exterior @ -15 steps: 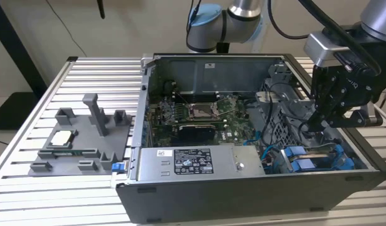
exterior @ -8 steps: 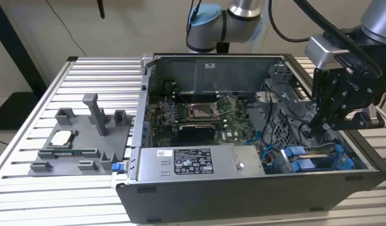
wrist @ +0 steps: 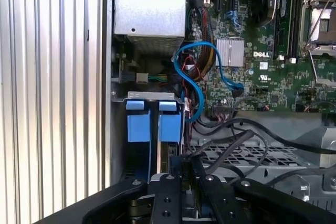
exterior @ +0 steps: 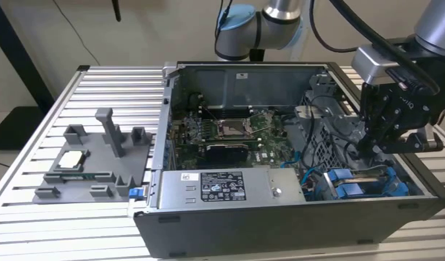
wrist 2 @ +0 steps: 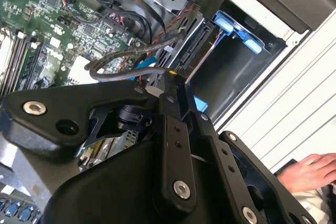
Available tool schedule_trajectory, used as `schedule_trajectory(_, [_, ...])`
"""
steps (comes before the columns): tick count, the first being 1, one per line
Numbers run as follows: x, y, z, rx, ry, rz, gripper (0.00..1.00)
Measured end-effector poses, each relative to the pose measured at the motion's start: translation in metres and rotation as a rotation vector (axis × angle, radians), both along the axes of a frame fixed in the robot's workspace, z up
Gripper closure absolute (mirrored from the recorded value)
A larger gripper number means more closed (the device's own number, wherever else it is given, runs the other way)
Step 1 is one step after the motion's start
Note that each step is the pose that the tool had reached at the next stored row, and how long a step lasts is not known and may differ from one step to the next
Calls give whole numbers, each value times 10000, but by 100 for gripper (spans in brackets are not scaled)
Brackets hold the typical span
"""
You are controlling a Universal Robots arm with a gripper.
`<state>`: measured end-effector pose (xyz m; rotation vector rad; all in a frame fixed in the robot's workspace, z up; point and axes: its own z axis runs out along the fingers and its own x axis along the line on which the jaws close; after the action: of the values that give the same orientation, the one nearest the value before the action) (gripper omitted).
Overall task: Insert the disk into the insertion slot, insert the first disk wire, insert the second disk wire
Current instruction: 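Insert the first disk wire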
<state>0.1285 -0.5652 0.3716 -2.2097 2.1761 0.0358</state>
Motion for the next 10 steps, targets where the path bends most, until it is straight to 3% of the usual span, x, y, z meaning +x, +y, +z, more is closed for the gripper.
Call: schedule_trajectory(10, [46,0,-69,-56,0,-1,81])
